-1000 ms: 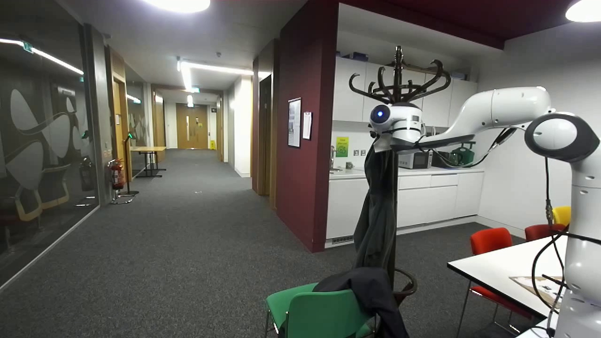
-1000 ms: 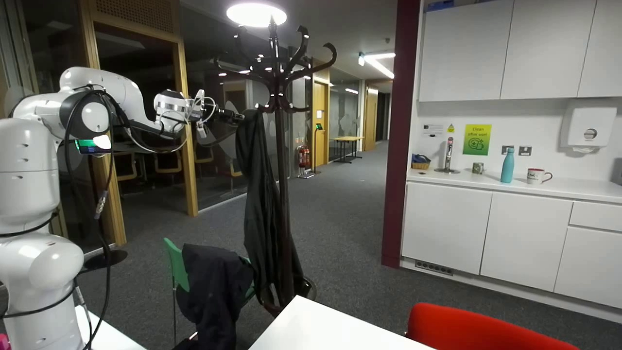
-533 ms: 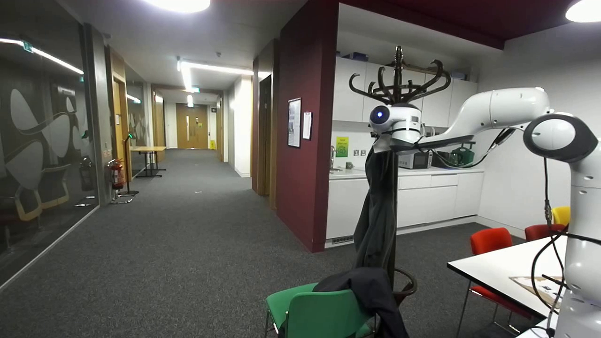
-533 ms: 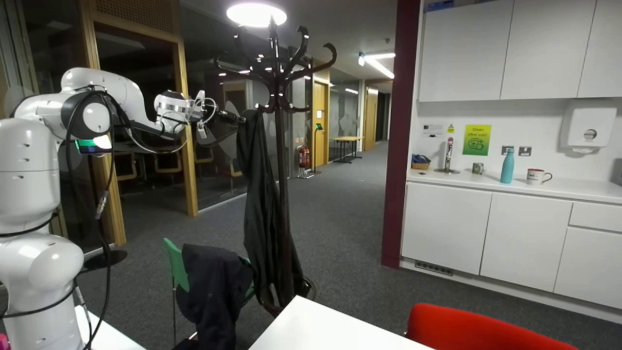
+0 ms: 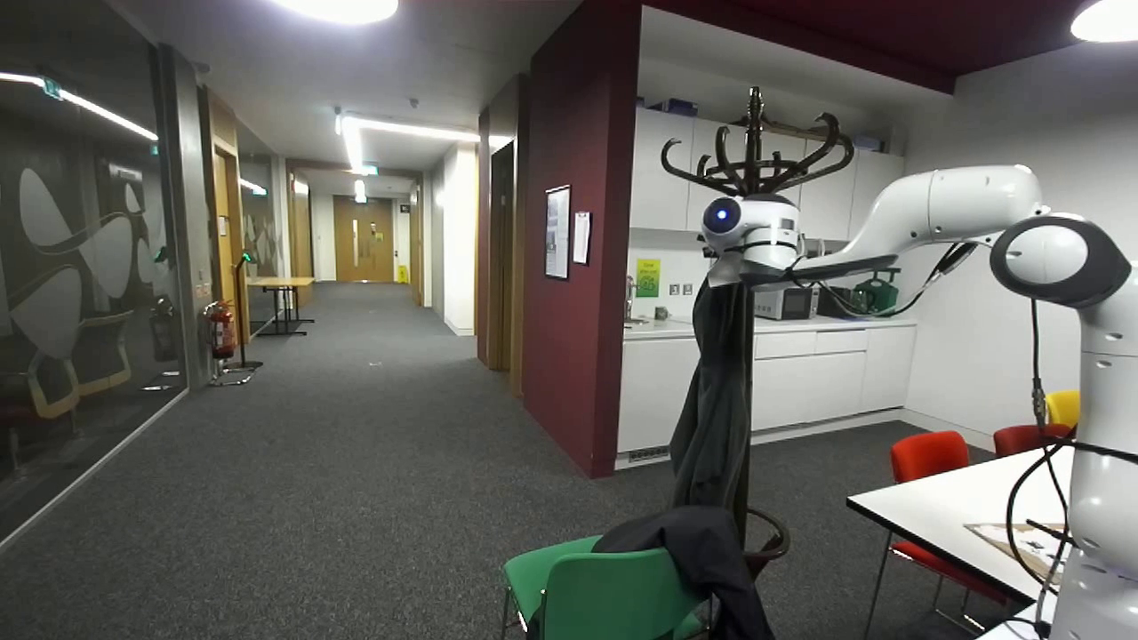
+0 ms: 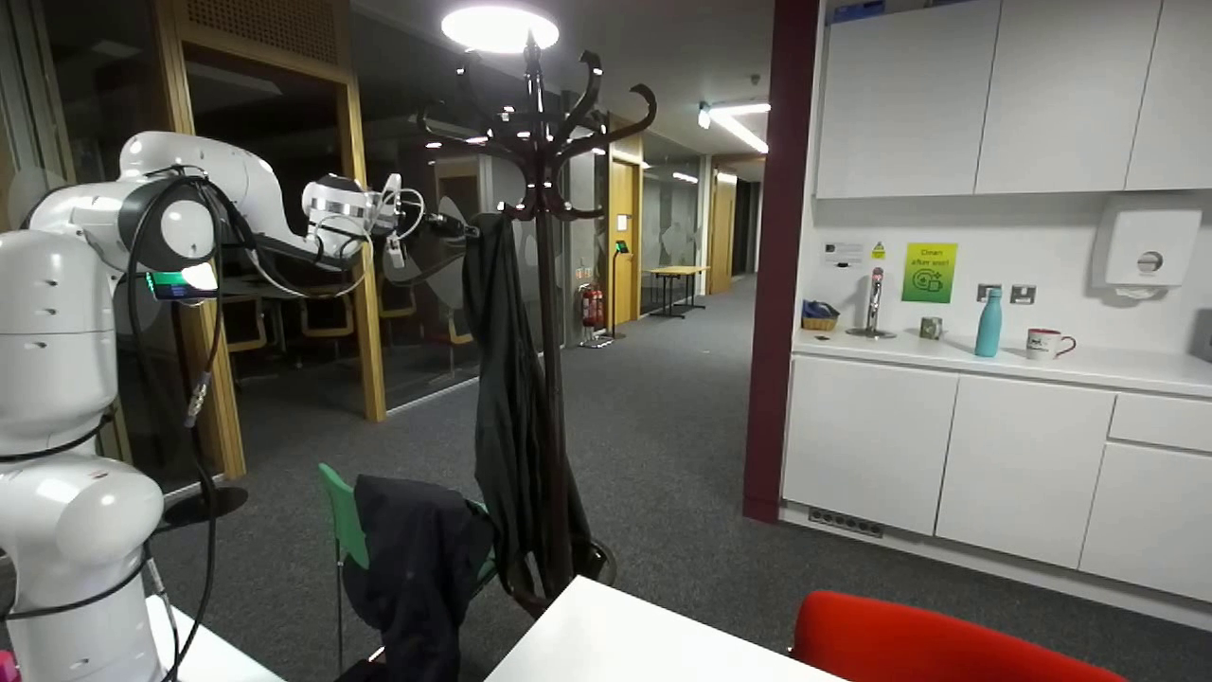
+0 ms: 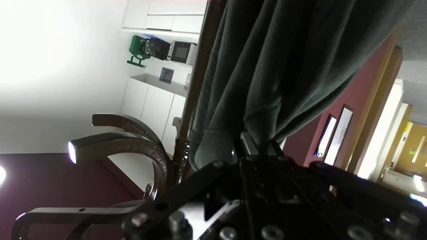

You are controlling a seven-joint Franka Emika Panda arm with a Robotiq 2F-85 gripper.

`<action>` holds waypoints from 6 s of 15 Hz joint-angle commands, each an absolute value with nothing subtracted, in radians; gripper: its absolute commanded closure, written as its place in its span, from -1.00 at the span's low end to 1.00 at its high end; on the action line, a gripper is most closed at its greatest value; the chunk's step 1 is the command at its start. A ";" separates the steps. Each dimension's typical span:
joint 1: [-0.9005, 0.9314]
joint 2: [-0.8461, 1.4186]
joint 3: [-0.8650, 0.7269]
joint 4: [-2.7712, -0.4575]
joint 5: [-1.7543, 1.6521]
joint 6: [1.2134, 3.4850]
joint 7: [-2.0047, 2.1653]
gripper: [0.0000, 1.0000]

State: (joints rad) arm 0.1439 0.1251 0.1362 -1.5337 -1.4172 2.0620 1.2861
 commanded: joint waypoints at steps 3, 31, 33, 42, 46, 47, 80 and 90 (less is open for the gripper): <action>0.155 0.136 0.133 -1.465 -1.461 2.093 1.253 0.97; 0.320 -0.029 0.297 -1.490 -1.377 2.080 1.086 0.97; 0.316 -0.058 0.300 -1.501 -1.289 2.145 1.051 0.97; 0.307 -0.113 0.295 -1.541 -0.829 2.317 0.760 0.97; 0.302 -0.127 0.301 -1.552 -0.733 2.297 0.672 0.97; 0.301 -0.131 0.302 -1.554 -0.712 2.285 0.651 0.97; 0.156 -0.290 0.320 -1.514 -0.708 2.123 0.718 -1.00; 0.059 -0.281 0.307 -1.491 -0.732 2.066 0.808 -1.00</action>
